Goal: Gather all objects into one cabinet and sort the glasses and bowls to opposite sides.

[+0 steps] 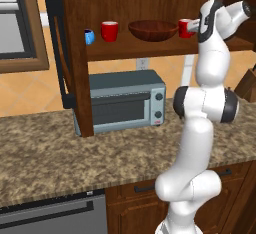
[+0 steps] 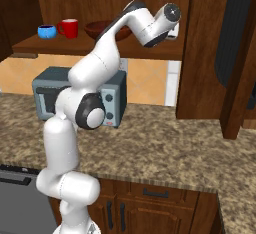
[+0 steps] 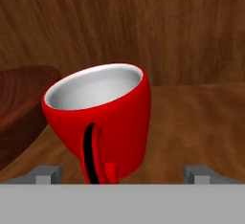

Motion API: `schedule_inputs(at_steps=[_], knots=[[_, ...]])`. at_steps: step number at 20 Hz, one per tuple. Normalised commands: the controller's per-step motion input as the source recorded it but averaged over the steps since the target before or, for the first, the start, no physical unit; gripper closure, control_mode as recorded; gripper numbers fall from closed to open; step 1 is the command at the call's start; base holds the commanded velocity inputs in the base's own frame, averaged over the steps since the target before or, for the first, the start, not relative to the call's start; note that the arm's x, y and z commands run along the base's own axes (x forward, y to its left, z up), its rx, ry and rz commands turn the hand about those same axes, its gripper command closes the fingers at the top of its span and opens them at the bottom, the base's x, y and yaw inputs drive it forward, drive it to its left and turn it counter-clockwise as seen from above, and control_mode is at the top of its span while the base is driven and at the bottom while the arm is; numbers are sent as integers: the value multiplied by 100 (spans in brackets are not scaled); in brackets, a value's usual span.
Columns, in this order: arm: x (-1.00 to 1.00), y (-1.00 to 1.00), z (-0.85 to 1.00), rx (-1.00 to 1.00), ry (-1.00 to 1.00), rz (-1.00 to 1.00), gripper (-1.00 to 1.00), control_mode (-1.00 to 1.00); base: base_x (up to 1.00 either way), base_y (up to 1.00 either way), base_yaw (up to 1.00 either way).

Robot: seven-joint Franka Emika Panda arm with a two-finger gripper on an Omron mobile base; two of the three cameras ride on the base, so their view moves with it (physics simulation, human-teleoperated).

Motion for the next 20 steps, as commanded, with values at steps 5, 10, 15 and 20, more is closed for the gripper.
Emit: schedule_inputs(at_steps=[5,10,15,20], knots=[[24,5,0,0,0,8,-100,-100,0,0,0],[25,8,0,0,0,6,-100,-100,0,0,0],[6,9,0,0,0,3,100,-100,0,0,0],[-2,1,0,-2,-3,0,100,-100,0,0,0]])
